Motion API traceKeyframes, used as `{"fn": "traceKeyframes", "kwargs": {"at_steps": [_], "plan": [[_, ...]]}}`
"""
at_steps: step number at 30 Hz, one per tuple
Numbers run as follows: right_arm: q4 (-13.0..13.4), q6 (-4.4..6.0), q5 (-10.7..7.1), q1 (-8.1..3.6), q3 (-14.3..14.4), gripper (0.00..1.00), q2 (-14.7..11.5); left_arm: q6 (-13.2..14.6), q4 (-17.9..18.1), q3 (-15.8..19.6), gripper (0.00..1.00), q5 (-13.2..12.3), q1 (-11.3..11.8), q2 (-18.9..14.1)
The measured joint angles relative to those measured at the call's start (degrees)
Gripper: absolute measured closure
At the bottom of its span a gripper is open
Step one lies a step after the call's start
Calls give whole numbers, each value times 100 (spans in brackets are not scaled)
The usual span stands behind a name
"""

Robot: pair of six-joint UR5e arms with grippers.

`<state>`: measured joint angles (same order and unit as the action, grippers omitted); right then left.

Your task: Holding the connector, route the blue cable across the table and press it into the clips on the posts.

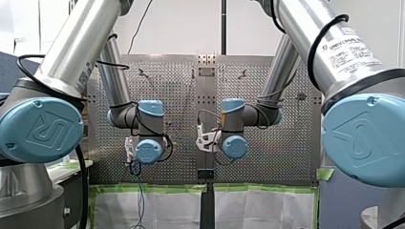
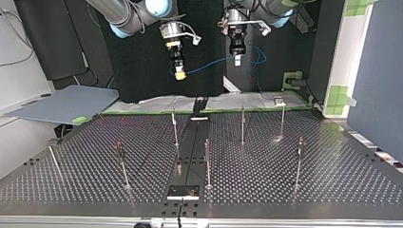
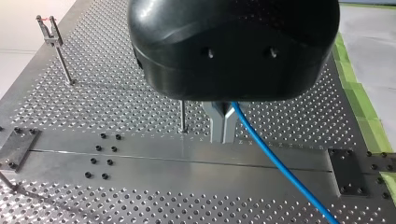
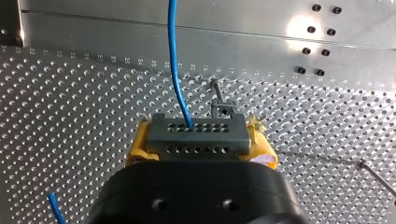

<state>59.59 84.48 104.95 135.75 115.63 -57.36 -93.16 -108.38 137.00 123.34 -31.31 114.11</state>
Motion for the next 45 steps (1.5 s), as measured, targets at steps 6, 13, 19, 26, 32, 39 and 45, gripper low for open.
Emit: {"fn": "traceKeyframes", "kwargs": {"at_steps": [6, 13, 19, 26, 32, 39, 45], "plan": [[-7, 0, 0, 0, 7, 100, -6, -7, -91, -30, 100, -14, 23, 127], [-9, 0, 0, 0, 9, 100, -8, -9, -113, -34, 100, -16, 25, 173], [-8, 0, -1, 0, 9, 100, -8, -9, -114, -35, 100, -16, 26, 174], [-10, -1, 1, -1, 7, 100, -7, -9, -114, -35, 100, -16, 26, 175], [-210, -172, 130, -82, -142, 100, 194, -9, -114, -35, 100, -16, 26, 175], [-631, -243, 165, -95, -191, 100, 429, -9, -114, -35, 100, -16, 26, 176], [-1021, -246, 166, -97, -193, 100, 447, -9, -114, -35, 100, -16, 26, 176]]}}
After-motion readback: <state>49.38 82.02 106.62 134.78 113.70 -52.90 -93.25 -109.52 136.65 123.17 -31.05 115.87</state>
